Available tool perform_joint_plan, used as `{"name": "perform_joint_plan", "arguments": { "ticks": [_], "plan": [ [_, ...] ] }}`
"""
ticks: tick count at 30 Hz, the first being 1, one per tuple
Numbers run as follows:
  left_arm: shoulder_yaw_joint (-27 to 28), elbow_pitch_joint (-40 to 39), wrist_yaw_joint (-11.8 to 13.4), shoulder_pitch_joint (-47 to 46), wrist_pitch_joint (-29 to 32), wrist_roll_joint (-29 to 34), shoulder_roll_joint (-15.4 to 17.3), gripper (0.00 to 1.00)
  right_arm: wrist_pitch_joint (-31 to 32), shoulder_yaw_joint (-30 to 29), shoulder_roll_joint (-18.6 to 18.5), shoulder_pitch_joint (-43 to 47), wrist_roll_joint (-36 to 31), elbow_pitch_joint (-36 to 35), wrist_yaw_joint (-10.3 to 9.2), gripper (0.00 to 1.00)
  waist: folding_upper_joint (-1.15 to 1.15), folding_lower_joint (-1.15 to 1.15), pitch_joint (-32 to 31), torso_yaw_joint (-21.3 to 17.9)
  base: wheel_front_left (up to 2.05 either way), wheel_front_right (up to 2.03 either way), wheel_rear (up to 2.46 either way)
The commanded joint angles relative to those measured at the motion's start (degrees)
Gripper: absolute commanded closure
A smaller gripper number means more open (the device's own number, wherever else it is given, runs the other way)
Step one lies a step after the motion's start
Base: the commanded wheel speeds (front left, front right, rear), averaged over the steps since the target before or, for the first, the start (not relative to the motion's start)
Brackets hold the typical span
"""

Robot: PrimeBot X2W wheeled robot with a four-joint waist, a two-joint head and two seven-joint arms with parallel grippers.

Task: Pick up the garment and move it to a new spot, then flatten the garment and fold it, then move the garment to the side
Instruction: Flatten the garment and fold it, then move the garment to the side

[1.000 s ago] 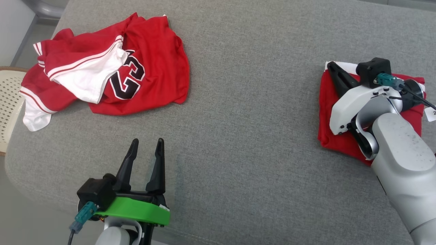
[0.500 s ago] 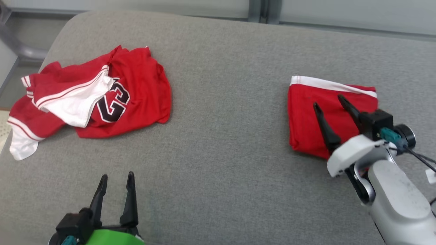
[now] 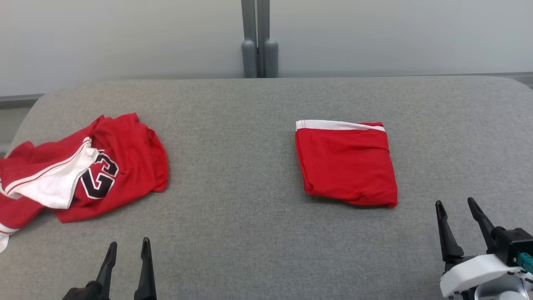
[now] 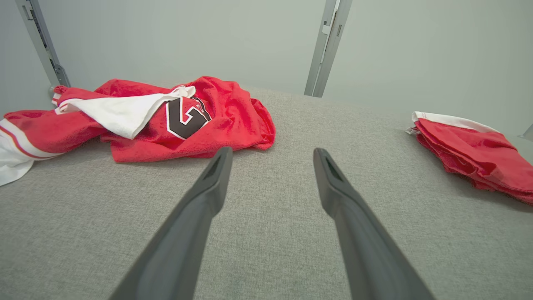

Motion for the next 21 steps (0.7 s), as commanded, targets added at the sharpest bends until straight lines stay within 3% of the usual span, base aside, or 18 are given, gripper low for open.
{"name": "perform_joint_plan", "arguments": {
  "ticks": [1,10,21],
  "plan": [
    [0.1,0.1,-0.2,0.6,-0.2,0.4,0.1,0.00,-0.1,-0.3,0.6,1.4,-0.1,-0.4,-0.02,0.00,0.00,0.00,-2.6,-2.7,0.00,0.00,0.00],
    [-1.2,0.4,-0.2,-0.1,-0.2,-0.1,0.6,0.00,-0.2,-1.2,2.9,3.4,-0.7,-0.5,-0.02,0.00,0.00,0.00,-3.0,-4.6,0.00,0.00,0.00],
    [-1.6,0.9,-0.3,0.3,-0.2,-0.9,0.8,0.00,-0.2,-0.7,2.8,1.9,-0.9,-0.3,-0.02,0.00,0.00,0.00,-2.7,-4.7,0.00,0.00,0.00]
  ]
}}
